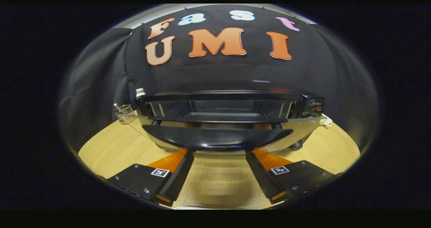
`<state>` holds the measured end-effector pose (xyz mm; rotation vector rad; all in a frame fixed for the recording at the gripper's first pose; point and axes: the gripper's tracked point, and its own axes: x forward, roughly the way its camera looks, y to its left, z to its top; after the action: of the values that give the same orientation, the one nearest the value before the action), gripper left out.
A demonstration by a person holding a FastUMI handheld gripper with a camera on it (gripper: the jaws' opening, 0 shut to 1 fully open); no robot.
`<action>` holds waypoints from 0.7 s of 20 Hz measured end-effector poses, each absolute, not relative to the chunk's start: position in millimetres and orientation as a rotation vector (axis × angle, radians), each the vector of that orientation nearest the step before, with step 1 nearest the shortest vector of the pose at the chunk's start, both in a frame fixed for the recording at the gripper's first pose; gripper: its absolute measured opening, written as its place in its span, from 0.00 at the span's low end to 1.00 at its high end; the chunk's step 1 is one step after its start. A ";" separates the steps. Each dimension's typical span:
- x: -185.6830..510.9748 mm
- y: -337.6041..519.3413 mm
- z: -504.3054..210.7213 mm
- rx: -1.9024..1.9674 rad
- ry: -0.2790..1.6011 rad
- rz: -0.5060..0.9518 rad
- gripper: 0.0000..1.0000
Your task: Open the toaster oven, put the food inside, and close the toaster oven door.
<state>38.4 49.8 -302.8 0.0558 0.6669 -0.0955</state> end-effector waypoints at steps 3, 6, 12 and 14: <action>63.0 41.5 -292.6 0.019 0.607 -0.146 0.93; 69.0 39.2 -292.2 0.014 0.614 -0.183 0.92; 62.1 49.9 -250.3 -0.017 0.512 -0.143 0.92; 50.6 54.6 -231.2 0.020 0.496 -0.117 0.91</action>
<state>50.6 54.6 -231.2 0.0198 0.4957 -0.1174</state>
